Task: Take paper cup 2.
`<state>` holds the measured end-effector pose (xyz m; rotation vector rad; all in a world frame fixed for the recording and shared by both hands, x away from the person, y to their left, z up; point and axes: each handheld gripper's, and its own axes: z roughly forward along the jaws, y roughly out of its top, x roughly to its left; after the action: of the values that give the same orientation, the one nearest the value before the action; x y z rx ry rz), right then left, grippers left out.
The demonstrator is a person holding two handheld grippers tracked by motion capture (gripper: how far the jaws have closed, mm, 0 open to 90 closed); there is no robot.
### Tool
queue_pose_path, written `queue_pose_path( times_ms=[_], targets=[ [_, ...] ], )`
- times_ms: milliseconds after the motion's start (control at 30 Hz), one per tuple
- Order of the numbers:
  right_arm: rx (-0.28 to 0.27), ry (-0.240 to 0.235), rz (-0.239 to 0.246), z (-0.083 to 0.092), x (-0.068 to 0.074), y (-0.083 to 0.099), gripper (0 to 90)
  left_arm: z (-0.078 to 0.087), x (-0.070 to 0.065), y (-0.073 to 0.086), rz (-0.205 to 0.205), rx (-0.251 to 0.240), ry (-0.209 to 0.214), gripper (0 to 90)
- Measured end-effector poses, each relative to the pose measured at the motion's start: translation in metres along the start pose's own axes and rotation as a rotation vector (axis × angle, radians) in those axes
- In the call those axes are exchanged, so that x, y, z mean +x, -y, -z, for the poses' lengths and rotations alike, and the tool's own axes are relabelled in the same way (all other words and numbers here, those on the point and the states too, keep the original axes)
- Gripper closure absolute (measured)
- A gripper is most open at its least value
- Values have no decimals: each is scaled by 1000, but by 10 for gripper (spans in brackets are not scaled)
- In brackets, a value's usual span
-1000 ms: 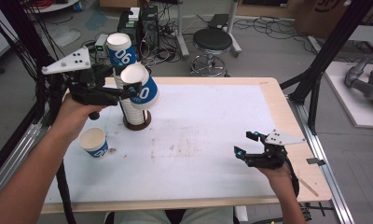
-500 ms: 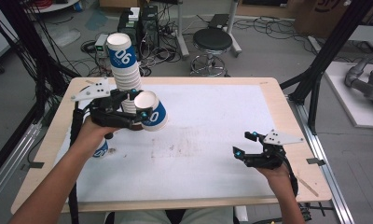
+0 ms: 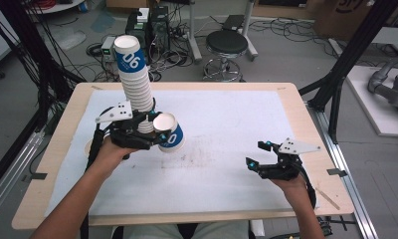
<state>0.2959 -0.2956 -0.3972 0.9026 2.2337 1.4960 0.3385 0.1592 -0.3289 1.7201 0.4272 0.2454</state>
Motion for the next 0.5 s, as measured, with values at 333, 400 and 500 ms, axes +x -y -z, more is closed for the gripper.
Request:
queue_pose_path(
  times_ms=[333, 400, 500],
  targets=[
    [-5, -50, 10, -7, 3, -4, 203, -12, -4, 15, -7, 23, 10, 298],
    [-4, -58, 9, -9, 4, -4, 203, -13, -5, 16, -16, 26, 17, 298],
    [0, -60, 8, -10, 4, -4, 203, -14, -7, 16, -21, 25, 19, 298]
  ],
)
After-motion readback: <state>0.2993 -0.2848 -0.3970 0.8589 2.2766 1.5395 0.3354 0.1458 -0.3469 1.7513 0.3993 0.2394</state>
